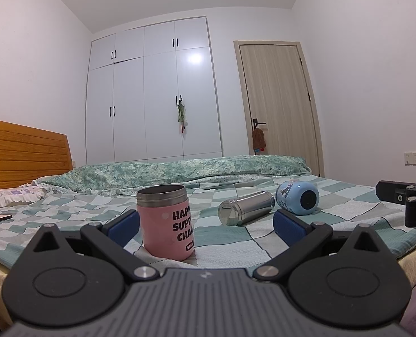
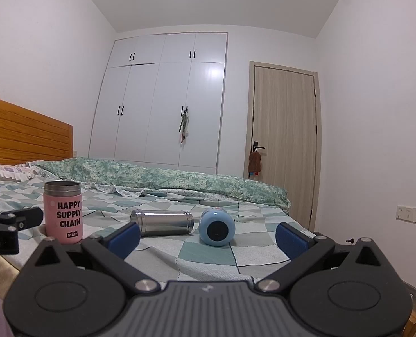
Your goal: Flip cup upright
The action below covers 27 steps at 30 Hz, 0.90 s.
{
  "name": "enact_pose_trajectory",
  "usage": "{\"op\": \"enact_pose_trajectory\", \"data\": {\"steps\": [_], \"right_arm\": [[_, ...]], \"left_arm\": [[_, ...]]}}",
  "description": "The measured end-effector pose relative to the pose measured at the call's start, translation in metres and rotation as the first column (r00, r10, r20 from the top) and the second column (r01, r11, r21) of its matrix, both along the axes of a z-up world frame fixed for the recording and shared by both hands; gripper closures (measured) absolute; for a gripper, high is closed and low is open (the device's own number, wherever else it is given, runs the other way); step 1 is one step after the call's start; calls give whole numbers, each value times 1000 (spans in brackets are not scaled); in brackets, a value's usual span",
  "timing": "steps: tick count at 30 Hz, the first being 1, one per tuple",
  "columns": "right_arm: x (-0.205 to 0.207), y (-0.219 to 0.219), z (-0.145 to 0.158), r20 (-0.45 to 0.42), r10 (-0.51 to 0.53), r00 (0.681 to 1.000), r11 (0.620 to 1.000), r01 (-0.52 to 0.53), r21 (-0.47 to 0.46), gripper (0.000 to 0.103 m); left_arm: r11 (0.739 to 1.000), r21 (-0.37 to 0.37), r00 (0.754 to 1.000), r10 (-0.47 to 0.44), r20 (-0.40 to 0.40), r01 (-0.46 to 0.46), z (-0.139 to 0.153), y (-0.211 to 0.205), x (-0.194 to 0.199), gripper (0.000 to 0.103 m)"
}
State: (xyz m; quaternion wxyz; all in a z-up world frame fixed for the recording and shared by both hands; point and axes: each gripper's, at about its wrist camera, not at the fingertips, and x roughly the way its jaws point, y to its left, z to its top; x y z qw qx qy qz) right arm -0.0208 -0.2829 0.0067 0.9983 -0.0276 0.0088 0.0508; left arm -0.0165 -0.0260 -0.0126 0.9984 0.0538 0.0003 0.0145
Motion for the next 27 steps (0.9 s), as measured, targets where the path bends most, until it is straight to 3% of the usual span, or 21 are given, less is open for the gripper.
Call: {"op": "enact_pose_trajectory", "data": {"steps": [17,27], "right_arm": [[-2,0,-1,7,2,1000,1000,-2,-3,0],[-2,0,-1,7,2,1000,1000,-2,-5,0]], "left_arm": [[1000,7,999,-26,44,26,2,-2,-8,0],[1000,-7,1000,-19,25,19,1,-1,-5,0]]}}
